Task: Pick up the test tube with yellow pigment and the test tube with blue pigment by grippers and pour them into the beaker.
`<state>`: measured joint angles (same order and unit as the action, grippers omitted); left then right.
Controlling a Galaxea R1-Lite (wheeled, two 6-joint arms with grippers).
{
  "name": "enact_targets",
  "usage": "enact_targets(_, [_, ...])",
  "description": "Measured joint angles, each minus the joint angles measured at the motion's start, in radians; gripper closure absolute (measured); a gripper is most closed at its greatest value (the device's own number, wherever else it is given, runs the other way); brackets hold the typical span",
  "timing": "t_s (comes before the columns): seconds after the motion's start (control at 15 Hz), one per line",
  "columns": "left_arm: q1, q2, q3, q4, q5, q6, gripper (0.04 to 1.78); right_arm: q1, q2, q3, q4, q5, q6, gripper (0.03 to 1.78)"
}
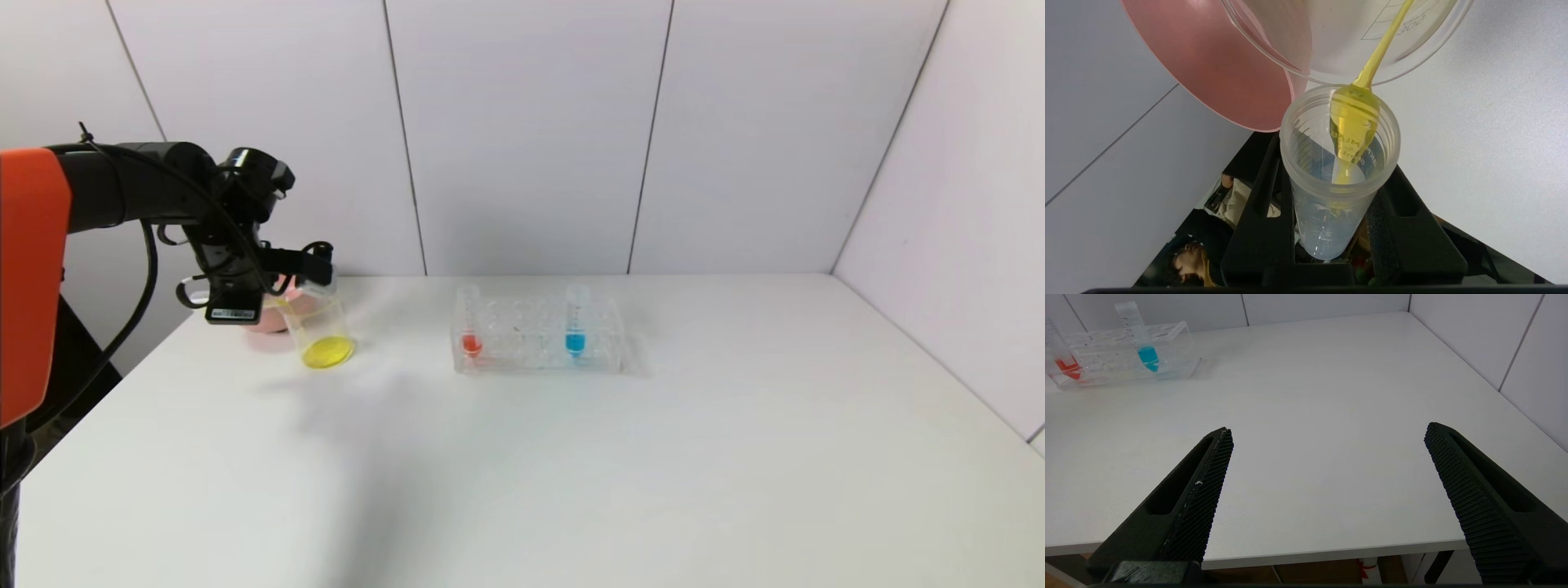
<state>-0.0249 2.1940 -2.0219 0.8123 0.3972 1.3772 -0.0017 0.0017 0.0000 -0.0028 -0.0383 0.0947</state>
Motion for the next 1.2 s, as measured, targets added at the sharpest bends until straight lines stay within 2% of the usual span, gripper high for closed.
enact_targets(0.4, [-0.012, -0.001, 0.000, 0.000, 0.045, 0.000, 1.31, 0.000, 0.000, 0.000, 0.000, 0.000, 0.000, 0.10])
enact_targets(1.2, [-0.016, -0.003, 0.000, 0.001, 0.052, 0.000, 1.31, 0.000, 0.000, 0.000, 0.000, 0.000, 0.000, 0.10])
